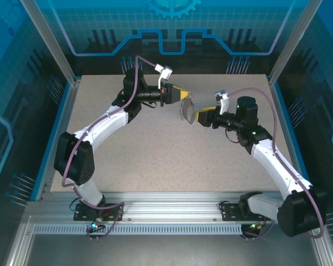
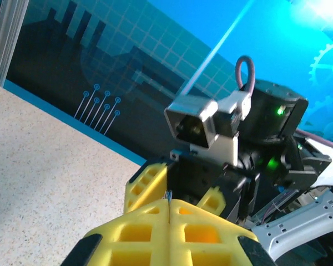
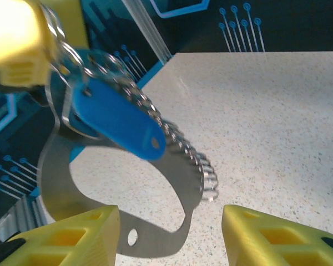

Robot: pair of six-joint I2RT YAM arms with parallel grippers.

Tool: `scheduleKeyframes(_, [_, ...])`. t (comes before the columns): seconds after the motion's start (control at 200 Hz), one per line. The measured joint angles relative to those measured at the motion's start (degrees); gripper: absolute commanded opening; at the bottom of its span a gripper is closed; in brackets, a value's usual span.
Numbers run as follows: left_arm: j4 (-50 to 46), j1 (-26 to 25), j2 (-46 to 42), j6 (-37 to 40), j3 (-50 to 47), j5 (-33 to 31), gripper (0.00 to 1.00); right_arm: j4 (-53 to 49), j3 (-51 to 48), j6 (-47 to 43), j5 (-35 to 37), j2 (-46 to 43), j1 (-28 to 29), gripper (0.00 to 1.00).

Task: Put the keys on the keyring

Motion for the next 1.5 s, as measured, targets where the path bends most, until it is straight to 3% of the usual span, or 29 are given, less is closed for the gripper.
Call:
scheduleKeyframes(0.39, [4.7, 0.0, -0.48, -4.0, -1.49, -0.68, 0.0, 1.68, 1.68, -2.47, 11.43, -0.39, 6.32, 0.56])
scheduleKeyframes(0.89, [5.25, -0.11, -0.81, -5.4, -1.73, -0.68, 0.0, 2.1, 7.98, -4.96, 14.95, 4.13, 8.66, 0.54])
scheduleKeyframes(0.96, [5.25, -0.17, -0.81, -5.42, -1.75, -0.66, 0.0, 2.03, 8.41, -5.2, 15.08, 4.76, 8.94, 0.48])
scheduleKeyframes(1.1, [5.25, -0.39, -0.81, -5.42, -1.75, -0.66, 0.0, 1.6, 8.5, -6.25, 15.13, 5.14, 9.33, 0.24])
scheduleKeyframes(1.285, [5.29, -0.39, -0.81, -5.44, -1.77, -0.7, 0.0, 1.36, 8.5, -7.28, 14.47, 4.96, 9.77, 0.01])
scheduleKeyframes(1.501, [7.08, -0.39, -0.85, -5.99, -2.29, -0.68, 0.0, 1.16, 8.5, -7.52, 13.62, 4.63, 9.99, 0.0])
